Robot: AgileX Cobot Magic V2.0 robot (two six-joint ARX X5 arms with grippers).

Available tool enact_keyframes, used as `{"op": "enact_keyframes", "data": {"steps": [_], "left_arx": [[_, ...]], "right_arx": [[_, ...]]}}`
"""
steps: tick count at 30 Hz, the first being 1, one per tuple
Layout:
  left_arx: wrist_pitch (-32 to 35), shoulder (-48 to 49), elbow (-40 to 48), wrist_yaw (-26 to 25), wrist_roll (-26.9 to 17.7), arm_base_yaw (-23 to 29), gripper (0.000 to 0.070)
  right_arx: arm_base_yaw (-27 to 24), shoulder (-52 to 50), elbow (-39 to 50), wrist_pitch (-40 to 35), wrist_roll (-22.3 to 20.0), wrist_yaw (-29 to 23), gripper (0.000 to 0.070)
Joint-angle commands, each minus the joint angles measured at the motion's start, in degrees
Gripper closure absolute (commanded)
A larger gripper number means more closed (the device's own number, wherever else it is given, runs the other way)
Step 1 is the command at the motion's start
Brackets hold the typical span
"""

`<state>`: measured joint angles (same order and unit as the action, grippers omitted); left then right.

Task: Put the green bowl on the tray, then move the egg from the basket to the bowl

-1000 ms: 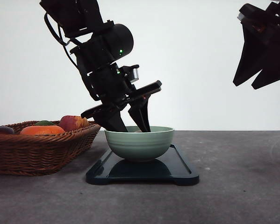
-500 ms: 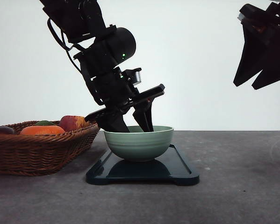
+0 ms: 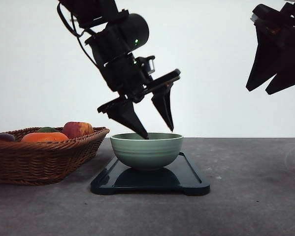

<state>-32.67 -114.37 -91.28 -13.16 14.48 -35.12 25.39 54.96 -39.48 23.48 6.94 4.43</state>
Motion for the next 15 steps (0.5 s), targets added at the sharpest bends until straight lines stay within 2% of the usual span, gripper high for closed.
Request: {"op": "enact_keyframes", "data": {"steps": [1, 6, 10, 12, 15], "left_arx": [[-0.9, -1.3, -2.3, -0.2, 0.1, -0.7, 0.0308], [-5.7, 0.7, -5.3, -0.2, -0.2, -0.7, 0.0308], [-6.7, 5.4, -5.5, -0.2, -0.3, -0.5, 0.0309], [-6.6, 8.5, -5.5, 0.0, -2.3, -0.5, 0.031], [-7.8, 13.2, -5.4, 4.2, -7.1, -0.9, 0.0311]], "right_arx": [[0.3, 0.3, -0.1, 0.0, 0.6, 0.0, 0.0438], [0.3, 0.3, -0.1, 1.3, 0.6, 0.0, 0.0438], [0.3, 0.3, -0.1, 1.5, 0.6, 0.0, 0.0438], [0.3, 0.3, -0.1, 1.5, 0.6, 0.0, 0.0437], [0.3, 0.3, -0.1, 1.5, 0.6, 0.0, 0.0438]]}}
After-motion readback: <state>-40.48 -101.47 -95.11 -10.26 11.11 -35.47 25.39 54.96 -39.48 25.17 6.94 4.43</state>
